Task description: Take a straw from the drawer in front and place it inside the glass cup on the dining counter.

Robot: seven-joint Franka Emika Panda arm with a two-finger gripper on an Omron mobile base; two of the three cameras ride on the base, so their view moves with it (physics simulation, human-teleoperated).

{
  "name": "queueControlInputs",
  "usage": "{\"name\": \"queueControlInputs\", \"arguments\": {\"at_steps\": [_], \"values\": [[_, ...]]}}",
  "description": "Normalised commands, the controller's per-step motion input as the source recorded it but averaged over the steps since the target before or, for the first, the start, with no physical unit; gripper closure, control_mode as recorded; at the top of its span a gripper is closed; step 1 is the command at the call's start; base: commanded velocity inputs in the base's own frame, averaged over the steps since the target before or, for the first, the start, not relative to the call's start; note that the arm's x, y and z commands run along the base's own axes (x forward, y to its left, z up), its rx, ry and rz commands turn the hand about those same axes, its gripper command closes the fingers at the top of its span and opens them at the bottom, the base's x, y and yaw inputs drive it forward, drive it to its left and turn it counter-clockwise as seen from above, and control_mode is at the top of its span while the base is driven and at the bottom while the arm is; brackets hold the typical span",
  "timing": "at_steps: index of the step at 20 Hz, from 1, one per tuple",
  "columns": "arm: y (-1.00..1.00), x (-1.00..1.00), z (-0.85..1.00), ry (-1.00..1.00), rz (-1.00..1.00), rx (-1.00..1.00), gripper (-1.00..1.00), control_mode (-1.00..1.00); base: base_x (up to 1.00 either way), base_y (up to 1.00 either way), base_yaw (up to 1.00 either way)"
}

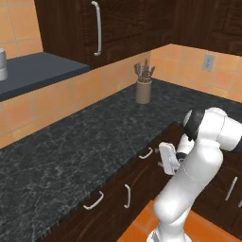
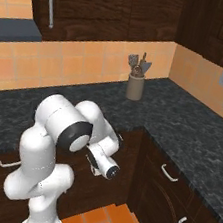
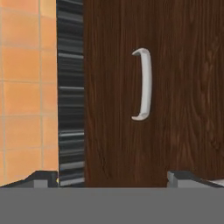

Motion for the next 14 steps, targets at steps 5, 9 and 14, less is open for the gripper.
{"name": "queueControlInputs", "arguments": {"at_steps": [5, 9, 14], "values": [[0.00, 0.26, -0.34, 0.00, -0.02, 0.00, -1.00, -1.00, 0.00, 0.00, 0.00], [0.00, 0.29, -0.28, 0.00, -0.02, 0.02, -1.00, -1.00, 0.00, 0.00, 0.00], [0.00, 0.41, -0.14, 0.00, -0.01, 0.05, -1.00, -1.00, 0.00, 0.00, 0.00]]}}
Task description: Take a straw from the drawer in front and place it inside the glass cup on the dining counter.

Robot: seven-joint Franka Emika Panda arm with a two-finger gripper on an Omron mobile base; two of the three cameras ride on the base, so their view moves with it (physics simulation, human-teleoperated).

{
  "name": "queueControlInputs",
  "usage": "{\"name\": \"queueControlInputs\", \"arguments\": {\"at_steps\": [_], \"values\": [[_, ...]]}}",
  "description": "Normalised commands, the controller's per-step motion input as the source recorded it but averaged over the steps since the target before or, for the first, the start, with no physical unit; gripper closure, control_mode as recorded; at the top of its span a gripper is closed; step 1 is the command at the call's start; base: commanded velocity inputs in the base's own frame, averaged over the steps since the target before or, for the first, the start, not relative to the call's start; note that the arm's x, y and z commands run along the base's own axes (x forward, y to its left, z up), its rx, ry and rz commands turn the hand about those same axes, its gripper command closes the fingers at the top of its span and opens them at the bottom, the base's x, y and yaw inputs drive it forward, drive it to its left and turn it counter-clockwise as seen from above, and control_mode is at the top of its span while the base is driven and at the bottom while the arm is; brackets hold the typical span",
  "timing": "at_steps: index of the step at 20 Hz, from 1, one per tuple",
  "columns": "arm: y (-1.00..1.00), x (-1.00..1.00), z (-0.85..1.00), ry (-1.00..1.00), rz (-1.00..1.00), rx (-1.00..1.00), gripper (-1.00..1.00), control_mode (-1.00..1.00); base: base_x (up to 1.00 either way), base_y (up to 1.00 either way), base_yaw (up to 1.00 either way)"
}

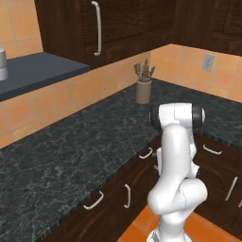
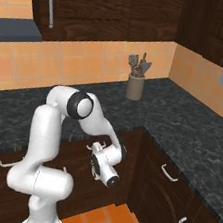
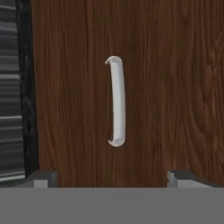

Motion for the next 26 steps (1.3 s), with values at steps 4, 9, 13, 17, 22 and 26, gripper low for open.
{"name": "queueControlInputs", "arguments": {"at_steps": [4, 9, 13, 17, 22, 26], "values": [[0.00, 0.44, -0.02, 0.00, -0.02, 0.05, -1.00, -1.00, 0.00, 0.00, 0.00], [0.04, 0.38, 0.00, -0.01, -0.06, 0.05, -1.00, -1.00, 0.00, 0.00, 0.00], [0.14, 0.39, 0.00, 0.00, -0.09, 0.00, -1.00, -1.00, 0.00, 0.00, 0.00], [0.13, 0.49, -0.09, 0.00, -0.06, 0.00, -1.00, -1.00, 0.00, 0.00, 0.00], [0.01, 0.46, -0.25, 0.00, 0.00, 0.00, -1.00, -1.00, 0.00, 0.00, 0.00], [0.00, 0.31, -0.31, 0.00, 0.00, 0.00, -1.00, -1.00, 0.00, 0.00, 0.00]]}}
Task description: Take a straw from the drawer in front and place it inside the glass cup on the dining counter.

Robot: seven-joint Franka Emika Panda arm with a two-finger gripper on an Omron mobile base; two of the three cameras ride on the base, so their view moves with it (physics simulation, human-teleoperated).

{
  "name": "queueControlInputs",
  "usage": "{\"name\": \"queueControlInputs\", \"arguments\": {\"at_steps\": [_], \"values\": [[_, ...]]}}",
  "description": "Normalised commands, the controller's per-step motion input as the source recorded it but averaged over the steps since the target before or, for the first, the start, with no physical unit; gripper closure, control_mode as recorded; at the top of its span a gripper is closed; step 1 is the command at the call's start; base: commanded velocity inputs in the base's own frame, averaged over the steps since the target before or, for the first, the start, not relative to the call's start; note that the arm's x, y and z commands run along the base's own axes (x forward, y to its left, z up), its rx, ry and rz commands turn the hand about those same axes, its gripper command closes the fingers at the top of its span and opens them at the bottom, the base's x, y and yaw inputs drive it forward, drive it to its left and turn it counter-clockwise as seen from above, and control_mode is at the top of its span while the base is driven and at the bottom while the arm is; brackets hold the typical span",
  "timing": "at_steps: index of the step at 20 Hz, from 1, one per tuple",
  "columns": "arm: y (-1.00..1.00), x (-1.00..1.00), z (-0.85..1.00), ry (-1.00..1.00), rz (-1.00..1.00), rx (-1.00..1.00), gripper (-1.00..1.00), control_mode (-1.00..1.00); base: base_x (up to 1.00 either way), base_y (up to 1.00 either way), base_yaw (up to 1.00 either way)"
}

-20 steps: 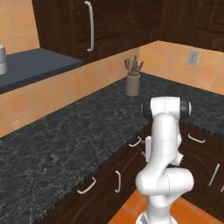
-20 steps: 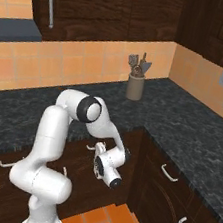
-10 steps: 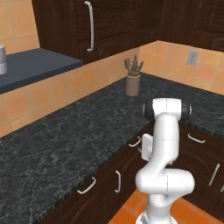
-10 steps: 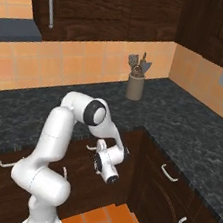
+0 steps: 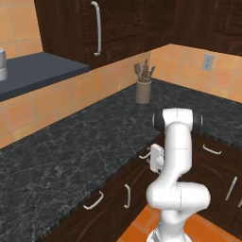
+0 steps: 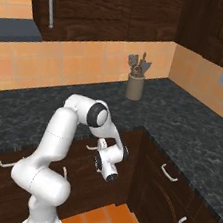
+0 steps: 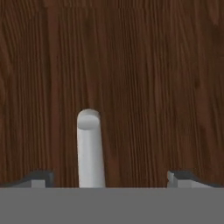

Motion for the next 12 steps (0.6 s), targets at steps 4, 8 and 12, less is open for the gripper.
{"name": "queueControlInputs", "arguments": {"at_steps": [4, 8, 12], "values": [[0.00, 0.24, -0.34, 0.03, 0.00, 0.00, -1.00, -1.00, 0.00, 0.00, 0.00], [0.00, 0.34, -0.42, 0.08, 0.00, -0.01, -1.00, -1.00, 0.00, 0.00, 0.00], [0.04, 0.38, -0.36, 0.09, 0.00, -0.04, 1.00, -1.00, 0.00, 0.00, 0.00]]}}
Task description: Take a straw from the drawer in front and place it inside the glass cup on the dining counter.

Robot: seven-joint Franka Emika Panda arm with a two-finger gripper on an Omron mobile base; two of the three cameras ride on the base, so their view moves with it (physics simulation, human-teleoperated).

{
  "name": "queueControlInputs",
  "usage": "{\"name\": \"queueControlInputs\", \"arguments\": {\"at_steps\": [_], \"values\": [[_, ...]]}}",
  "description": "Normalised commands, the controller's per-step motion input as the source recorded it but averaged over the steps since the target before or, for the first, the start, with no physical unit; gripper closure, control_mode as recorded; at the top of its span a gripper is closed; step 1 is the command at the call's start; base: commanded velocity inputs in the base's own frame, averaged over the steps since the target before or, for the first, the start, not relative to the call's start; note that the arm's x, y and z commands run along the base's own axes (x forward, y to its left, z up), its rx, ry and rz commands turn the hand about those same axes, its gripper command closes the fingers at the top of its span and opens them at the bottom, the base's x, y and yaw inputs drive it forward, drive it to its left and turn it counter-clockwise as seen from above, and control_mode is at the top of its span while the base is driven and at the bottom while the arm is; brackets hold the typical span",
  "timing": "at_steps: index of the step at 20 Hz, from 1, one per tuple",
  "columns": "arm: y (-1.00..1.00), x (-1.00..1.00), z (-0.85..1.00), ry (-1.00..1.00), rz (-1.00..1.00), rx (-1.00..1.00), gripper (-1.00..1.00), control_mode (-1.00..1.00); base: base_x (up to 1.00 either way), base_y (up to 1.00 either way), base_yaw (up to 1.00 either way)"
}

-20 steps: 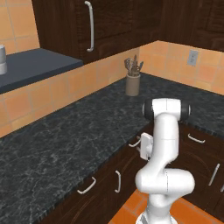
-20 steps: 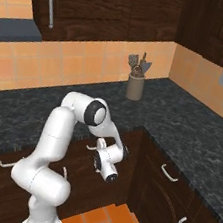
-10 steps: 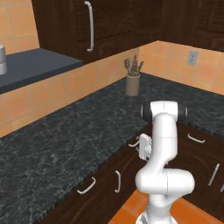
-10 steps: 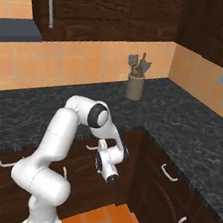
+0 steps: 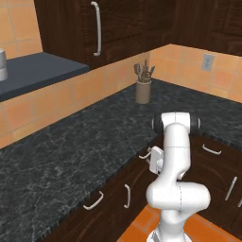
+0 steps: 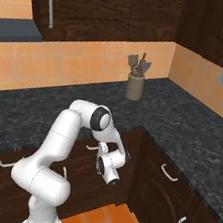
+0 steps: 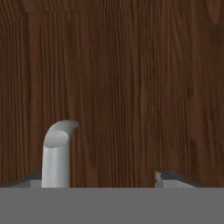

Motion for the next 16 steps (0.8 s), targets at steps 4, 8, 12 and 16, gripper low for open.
{"name": "queueControlInputs", "arguments": {"at_steps": [4, 8, 12, 16], "values": [[0.09, 0.29, -0.07, 0.01, 0.00, 0.00, 1.00, -1.00, 0.00, 0.00, 0.00], [0.31, 0.49, 0.00, 0.04, 0.00, -0.06, 1.00, -1.00, 0.00, 0.00, 0.00], [0.29, 0.54, 0.00, 0.21, -0.02, -0.26, 1.00, -1.00, 0.00, 0.00, 0.00], [0.30, 0.58, 0.00, 0.44, -0.01, -0.36, 1.00, -1.00, 0.00, 0.00, 0.00]]}}
